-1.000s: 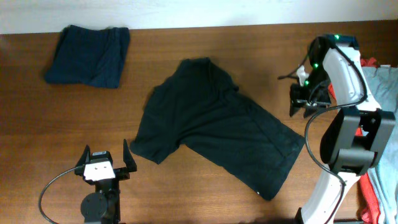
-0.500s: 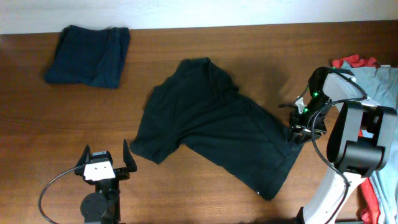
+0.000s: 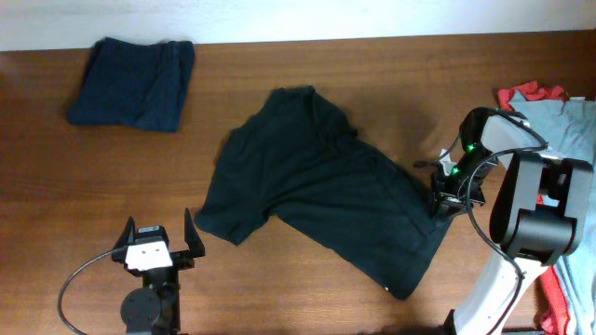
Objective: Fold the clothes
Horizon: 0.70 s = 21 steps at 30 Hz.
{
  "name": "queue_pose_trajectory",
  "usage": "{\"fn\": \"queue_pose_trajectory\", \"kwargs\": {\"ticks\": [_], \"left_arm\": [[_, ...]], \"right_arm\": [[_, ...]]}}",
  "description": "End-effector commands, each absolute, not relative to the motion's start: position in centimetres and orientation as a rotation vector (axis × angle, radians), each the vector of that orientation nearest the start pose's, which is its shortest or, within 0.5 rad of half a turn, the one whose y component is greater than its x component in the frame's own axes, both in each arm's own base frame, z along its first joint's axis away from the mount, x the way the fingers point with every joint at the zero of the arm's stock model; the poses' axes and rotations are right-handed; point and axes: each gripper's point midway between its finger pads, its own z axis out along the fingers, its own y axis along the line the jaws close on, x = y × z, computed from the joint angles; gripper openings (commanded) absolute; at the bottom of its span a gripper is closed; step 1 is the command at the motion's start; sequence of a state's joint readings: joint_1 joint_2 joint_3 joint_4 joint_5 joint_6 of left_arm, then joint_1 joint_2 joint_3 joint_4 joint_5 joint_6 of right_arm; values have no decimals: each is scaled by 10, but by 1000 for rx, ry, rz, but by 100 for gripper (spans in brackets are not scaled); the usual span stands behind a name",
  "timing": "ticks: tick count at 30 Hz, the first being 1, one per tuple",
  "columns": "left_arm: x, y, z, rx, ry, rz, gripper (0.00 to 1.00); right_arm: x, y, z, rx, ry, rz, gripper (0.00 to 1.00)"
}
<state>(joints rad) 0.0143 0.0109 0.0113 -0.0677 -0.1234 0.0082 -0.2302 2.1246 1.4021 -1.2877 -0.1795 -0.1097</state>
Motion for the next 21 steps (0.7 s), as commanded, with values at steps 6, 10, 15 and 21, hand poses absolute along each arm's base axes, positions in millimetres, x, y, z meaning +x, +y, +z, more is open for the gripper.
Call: {"fn": "queue_pose_trajectory", "kwargs": {"ticks": [6,10,15,21], "left_arm": [[245,23,159,-79,1639,128,99],[245,23,159,-79,1639,128,99],[245,23,159,-79,1639,128,99],[245,23,159,-79,1639,128,99]], "right_arm": [[281,-31,17,281,3506,488,4],[298,-37,48,267,3489,454,4],[310,-48,60,238,3464,353,4],[320,-74,55,250,3435,112,4]]}}
